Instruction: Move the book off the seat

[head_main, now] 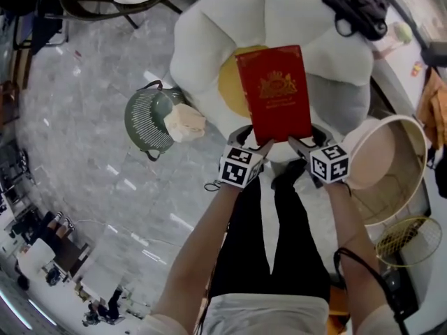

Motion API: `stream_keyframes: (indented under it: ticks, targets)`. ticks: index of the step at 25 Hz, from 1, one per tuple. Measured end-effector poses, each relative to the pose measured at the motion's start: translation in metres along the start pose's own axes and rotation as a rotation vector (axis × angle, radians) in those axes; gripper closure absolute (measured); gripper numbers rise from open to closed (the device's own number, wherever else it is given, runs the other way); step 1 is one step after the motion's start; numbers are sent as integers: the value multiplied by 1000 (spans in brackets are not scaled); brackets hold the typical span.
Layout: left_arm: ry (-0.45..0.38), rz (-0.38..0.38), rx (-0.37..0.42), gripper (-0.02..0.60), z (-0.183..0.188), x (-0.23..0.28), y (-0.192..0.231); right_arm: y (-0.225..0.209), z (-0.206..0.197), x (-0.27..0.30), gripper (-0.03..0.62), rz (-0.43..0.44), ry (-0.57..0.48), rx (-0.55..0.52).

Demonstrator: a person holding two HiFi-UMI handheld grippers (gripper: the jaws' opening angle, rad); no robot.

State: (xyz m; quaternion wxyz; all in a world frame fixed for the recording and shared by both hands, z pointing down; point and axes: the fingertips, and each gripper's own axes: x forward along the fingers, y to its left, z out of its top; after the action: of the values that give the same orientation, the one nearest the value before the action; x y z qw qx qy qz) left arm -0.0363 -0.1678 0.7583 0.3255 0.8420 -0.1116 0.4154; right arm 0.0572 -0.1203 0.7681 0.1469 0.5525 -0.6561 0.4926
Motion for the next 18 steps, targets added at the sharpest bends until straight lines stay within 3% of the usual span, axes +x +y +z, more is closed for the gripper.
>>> stream_keyframes:
  ticks: [18]
  targets:
    - [74,-93,180,290,-6,44,-153,-69,-74,-136,265,-94,-96,158]
